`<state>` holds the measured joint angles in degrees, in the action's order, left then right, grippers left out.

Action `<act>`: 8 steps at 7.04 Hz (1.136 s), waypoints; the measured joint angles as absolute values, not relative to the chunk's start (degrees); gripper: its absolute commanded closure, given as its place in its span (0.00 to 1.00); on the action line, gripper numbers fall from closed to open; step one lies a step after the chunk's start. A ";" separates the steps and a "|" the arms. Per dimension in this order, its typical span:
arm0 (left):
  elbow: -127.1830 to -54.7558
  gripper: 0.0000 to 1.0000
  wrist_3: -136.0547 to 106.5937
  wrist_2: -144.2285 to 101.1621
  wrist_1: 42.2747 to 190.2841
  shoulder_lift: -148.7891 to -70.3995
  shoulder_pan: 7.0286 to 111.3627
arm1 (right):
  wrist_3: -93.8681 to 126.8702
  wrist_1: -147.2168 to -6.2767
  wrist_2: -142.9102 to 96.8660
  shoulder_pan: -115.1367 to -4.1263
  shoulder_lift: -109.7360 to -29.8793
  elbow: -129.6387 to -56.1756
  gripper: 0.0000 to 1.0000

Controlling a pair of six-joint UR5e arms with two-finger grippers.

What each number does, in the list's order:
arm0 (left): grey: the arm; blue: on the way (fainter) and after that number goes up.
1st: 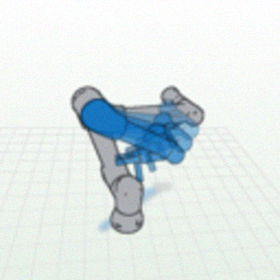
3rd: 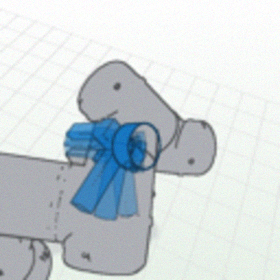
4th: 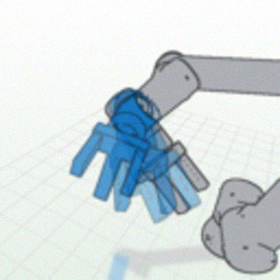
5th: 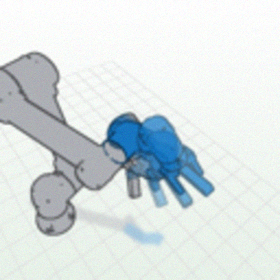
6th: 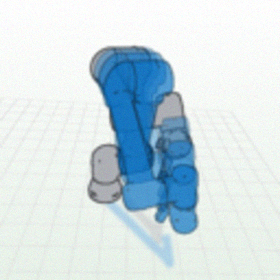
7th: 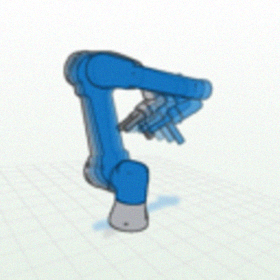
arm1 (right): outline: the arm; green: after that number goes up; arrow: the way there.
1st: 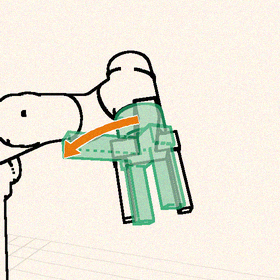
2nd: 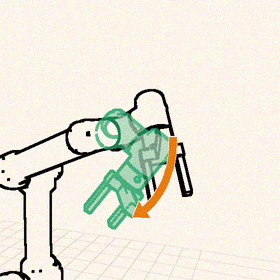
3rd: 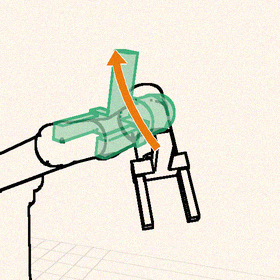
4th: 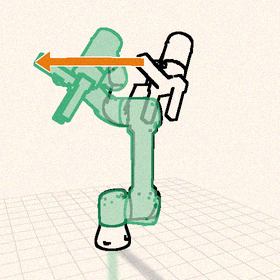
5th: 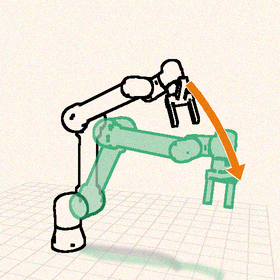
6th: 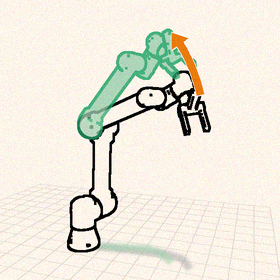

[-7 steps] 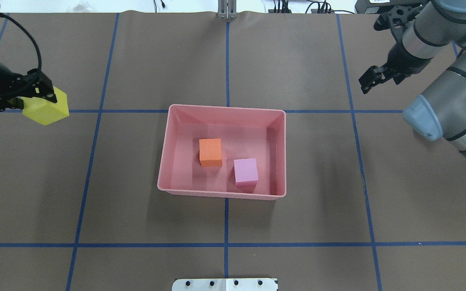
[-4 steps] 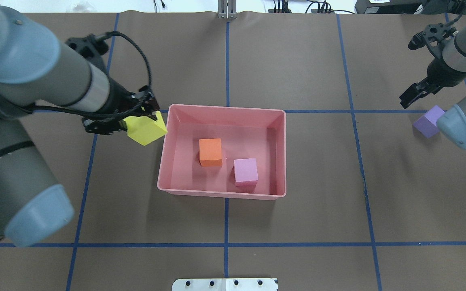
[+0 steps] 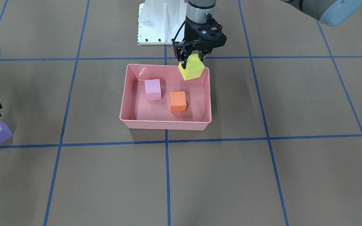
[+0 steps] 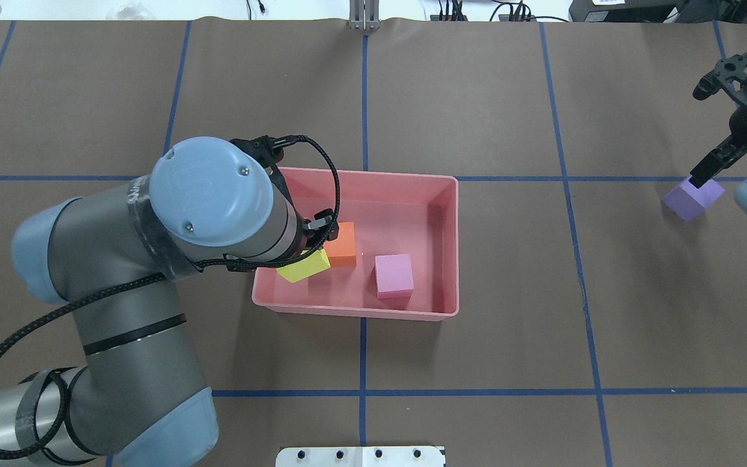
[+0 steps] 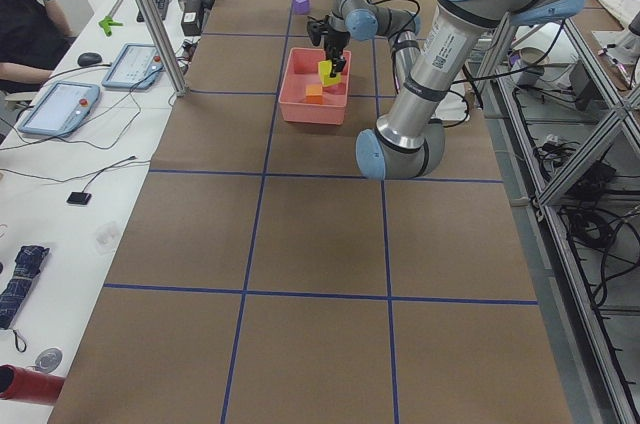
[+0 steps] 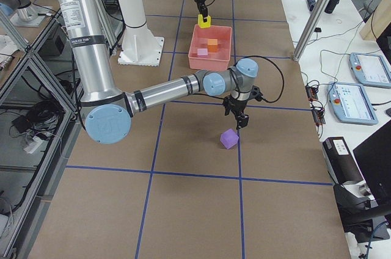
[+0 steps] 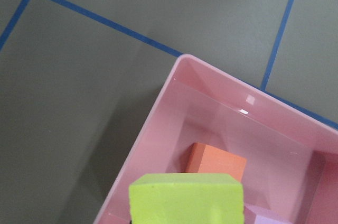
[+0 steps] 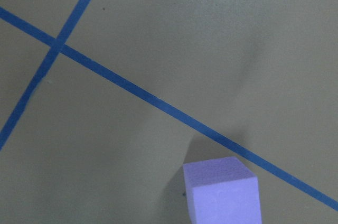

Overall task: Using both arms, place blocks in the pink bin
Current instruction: 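Carry the yellow cube into the bin while the right gripper reaches the purple cube, then open the left gripper over the bin while the right gripper grasps the purple cube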

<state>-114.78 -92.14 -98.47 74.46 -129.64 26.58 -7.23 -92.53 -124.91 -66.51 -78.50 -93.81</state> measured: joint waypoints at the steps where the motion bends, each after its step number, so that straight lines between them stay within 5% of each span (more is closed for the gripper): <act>1: -114.73 0.00 -91.90 -97.01 74.40 -129.83 25.58 | -10.00 -91.99 -125.60 -67.10 -78.51 -91.56 0.01; 5: -114.81 0.00 -91.71 -96.07 74.09 -130.47 24.97 | -12.13 -83.09 -127.26 -66.01 -77.60 -81.22 0.01; 8: -114.78 0.00 -91.67 -96.06 73.90 -130.25 25.25 | -11.82 -81.92 -130.71 -65.68 -76.83 -80.48 0.01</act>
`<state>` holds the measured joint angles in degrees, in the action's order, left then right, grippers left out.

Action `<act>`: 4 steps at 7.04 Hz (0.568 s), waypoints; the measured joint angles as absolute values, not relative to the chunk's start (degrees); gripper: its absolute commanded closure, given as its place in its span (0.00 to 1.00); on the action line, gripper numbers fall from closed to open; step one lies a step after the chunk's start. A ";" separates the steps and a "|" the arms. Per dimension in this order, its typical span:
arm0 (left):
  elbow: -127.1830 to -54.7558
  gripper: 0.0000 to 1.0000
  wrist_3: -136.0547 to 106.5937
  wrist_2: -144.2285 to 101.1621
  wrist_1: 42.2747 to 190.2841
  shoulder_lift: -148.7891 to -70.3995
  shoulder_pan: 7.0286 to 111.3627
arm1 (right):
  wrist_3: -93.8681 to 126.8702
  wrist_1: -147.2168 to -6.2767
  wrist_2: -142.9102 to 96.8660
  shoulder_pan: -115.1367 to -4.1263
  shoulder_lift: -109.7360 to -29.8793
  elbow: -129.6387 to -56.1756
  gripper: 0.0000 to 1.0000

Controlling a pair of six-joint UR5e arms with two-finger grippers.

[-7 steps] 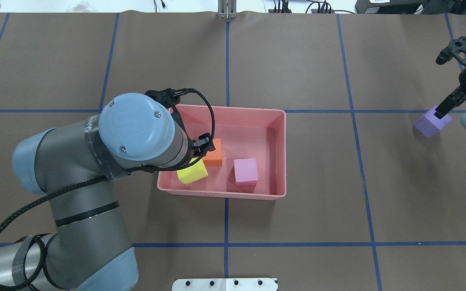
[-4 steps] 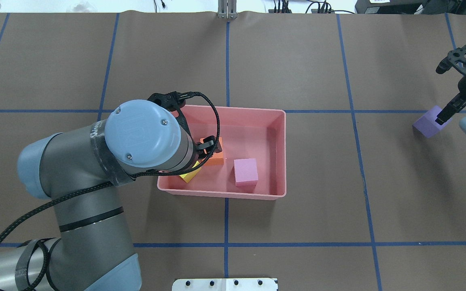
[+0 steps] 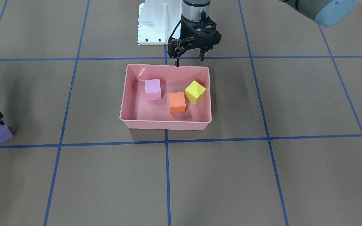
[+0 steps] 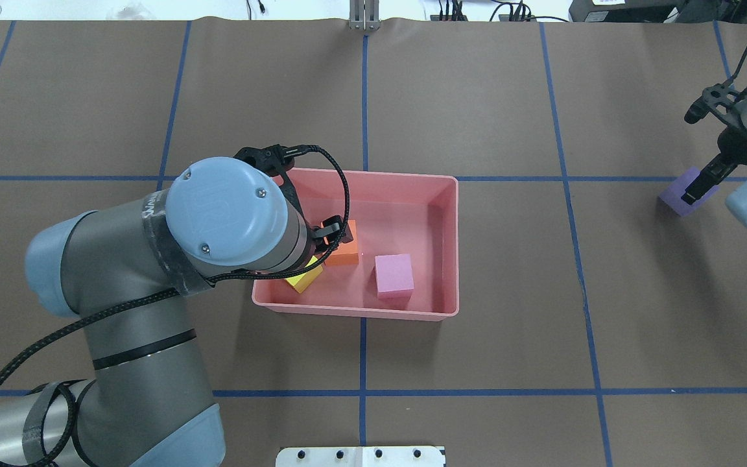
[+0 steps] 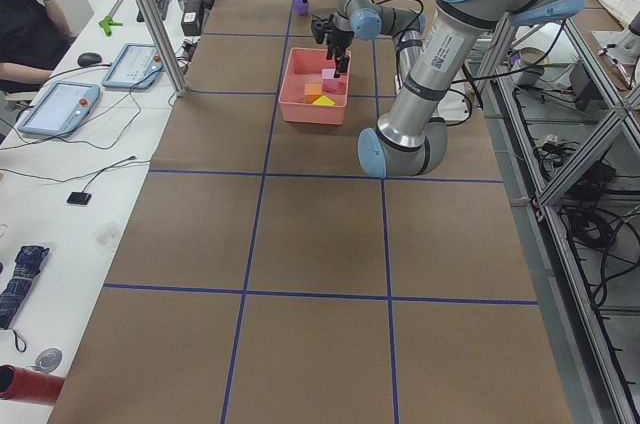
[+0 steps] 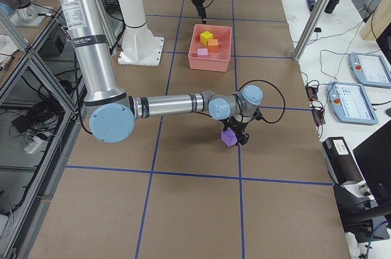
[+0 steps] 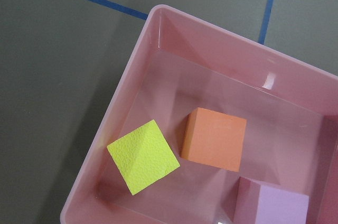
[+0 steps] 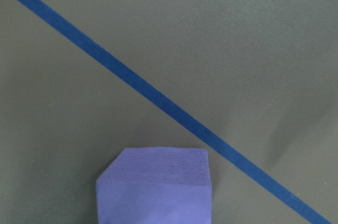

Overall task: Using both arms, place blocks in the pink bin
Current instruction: 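Open the left gripper over the bin while the right gripper grasps the purple cube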

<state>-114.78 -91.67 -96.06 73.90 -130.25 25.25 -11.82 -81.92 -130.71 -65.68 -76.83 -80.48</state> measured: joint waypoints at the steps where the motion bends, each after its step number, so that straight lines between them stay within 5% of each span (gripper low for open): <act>1: -114.83 0.00 -91.67 -96.06 73.86 -130.25 25.28 | -11.77 -81.92 -131.31 -65.66 -76.81 -80.51 0.01; 4: -114.85 0.00 -91.67 -96.08 73.83 -130.33 25.24 | -11.07 -81.78 -131.49 -65.65 -77.03 -80.45 0.06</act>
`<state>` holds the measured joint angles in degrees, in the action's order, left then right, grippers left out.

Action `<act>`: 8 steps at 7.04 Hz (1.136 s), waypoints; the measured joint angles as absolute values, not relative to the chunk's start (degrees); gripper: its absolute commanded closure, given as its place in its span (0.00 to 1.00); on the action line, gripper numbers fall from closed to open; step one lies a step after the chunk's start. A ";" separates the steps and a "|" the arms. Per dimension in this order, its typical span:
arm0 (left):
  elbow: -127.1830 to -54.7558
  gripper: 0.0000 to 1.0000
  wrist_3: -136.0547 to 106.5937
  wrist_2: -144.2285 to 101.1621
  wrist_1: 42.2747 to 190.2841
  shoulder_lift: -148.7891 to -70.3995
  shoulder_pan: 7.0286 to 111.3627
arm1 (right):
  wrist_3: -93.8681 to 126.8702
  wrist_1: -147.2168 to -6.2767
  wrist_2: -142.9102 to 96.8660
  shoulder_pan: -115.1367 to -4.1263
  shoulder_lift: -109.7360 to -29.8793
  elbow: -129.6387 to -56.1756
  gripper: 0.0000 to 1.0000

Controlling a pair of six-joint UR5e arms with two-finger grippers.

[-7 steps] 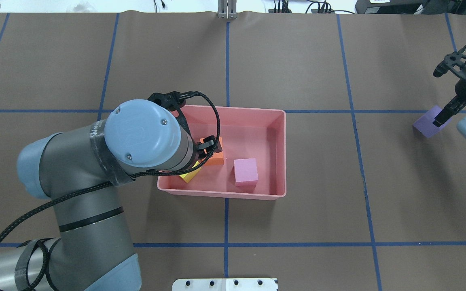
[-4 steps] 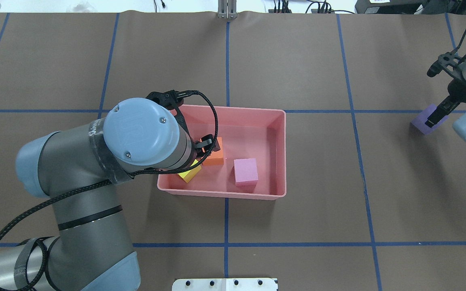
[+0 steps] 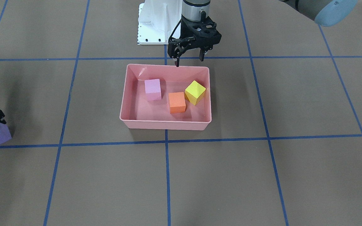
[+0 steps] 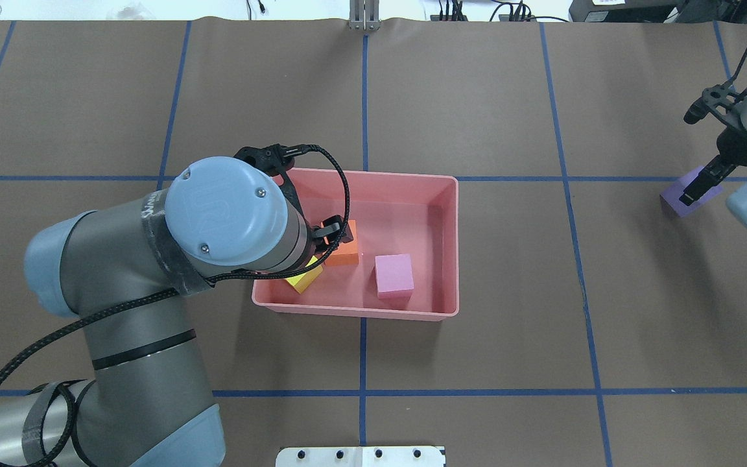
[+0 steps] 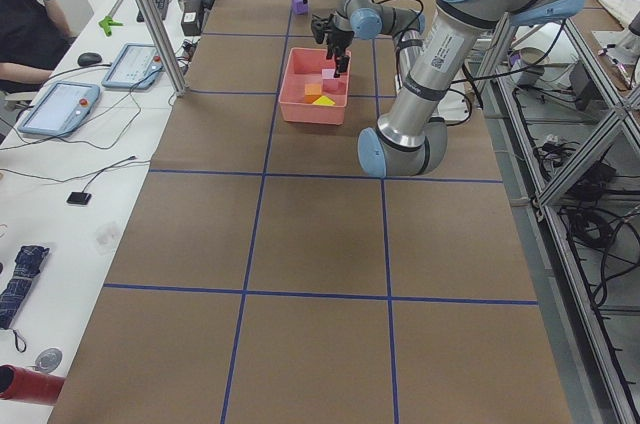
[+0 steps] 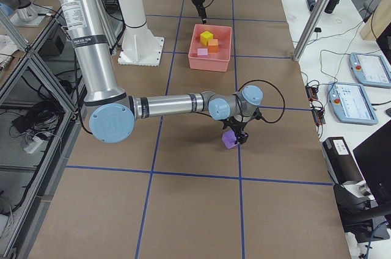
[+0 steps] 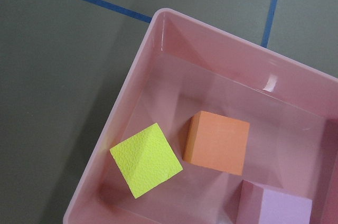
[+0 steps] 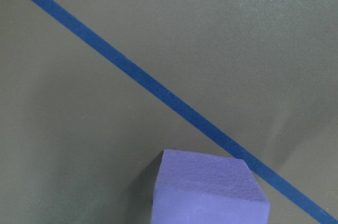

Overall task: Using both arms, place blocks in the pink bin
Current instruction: 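Open the left gripper over the bin while the right gripper grasps the purple cube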

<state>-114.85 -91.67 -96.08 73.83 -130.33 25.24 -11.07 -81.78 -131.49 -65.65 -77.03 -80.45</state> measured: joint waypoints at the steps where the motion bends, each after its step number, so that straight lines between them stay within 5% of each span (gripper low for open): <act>1: -114.86 0.00 -91.67 -96.10 73.83 -130.33 25.23 | -10.85 -81.75 -131.49 -65.57 -77.02 -80.36 0.07; 2: -114.87 0.00 -91.67 -96.08 73.83 -130.37 25.23 | -10.72 -81.78 -131.44 -65.28 -76.94 -80.17 0.06; 3: -114.87 0.00 -91.67 -96.09 73.83 -130.40 25.23 | -10.40 -81.85 -131.30 -64.59 -76.87 -80.03 0.27; 4: -114.87 0.00 -91.67 -96.12 73.83 -130.40 25.22 | -9.84 -81.91 -131.15 -63.94 -76.81 -79.95 0.99; 8: -115.39 0.00 -91.48 -96.17 73.83 -130.37 25.44 | -7.56 -82.14 -131.02 -66.21 -76.46 -82.58 1.00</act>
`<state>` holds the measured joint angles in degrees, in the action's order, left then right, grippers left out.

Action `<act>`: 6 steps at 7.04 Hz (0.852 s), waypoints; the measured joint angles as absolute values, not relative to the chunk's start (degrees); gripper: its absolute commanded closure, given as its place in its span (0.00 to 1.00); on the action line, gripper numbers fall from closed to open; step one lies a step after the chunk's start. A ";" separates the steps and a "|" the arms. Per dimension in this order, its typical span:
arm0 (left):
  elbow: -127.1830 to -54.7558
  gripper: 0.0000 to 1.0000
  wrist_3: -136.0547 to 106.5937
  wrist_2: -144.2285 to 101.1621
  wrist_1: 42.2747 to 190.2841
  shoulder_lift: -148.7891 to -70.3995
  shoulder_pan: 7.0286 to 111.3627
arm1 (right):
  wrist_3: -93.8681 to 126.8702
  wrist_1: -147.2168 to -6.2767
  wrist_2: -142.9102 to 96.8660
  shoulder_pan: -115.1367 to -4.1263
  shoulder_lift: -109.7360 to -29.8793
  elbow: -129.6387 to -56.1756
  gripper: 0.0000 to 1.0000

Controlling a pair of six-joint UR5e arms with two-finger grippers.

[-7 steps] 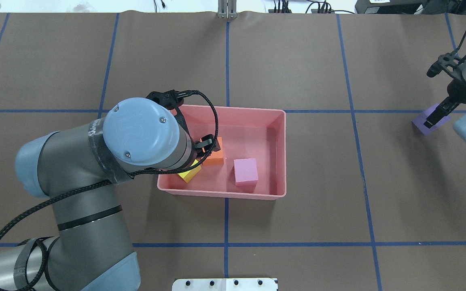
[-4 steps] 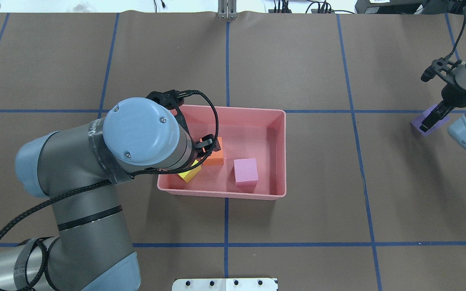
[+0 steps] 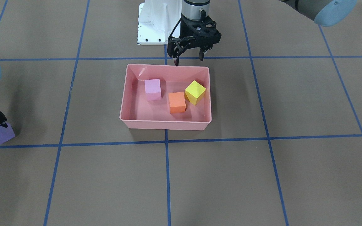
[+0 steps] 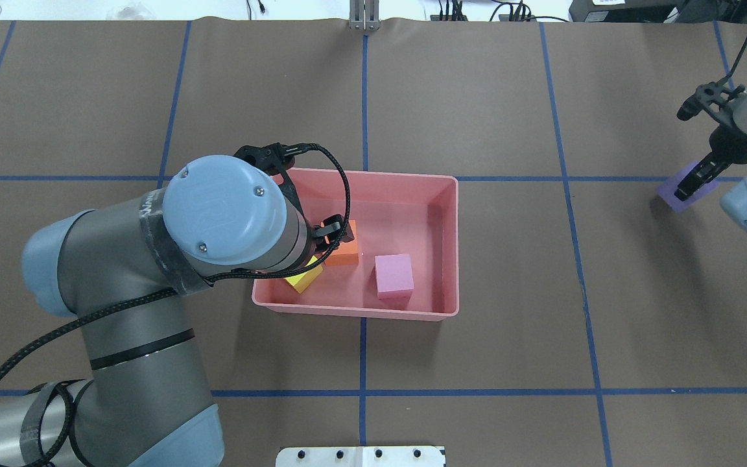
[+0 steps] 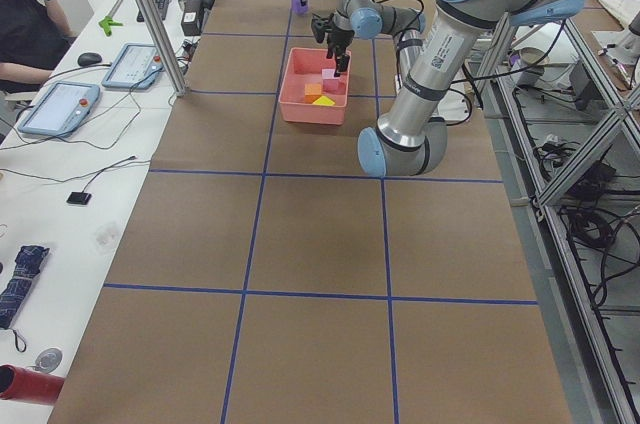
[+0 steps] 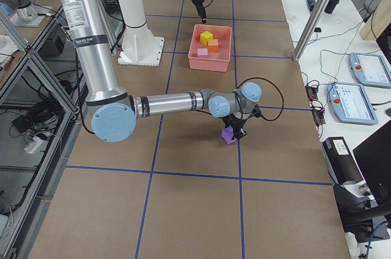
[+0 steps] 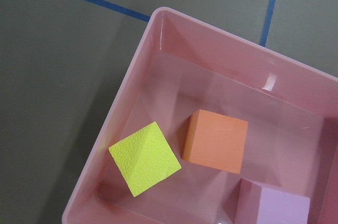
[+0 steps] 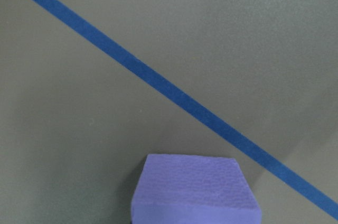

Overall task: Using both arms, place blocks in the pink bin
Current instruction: 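Open the left gripper over the bin while the right gripper grasps the purple cube, then carry the purple cube into the bin with the right gripper while the left withdraws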

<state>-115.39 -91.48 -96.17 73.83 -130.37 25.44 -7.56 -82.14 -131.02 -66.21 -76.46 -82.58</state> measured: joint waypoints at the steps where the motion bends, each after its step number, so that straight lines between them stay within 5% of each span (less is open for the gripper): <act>1: -116.47 0.00 -89.94 -96.25 73.54 -130.00 25.87 | -7.14 -85.12 -131.96 -69.17 -75.03 -84.74 1.00; 4: -121.60 0.00 -74.71 -97.39 65.68 -127.43 31.12 | 0.25 -106.80 -133.75 -70.91 -64.65 -95.78 1.00; 6: -123.05 0.00 -63.15 -103.89 63.78 -122.24 40.87 | 25.35 -109.47 -132.90 -61.65 -58.78 -102.87 1.00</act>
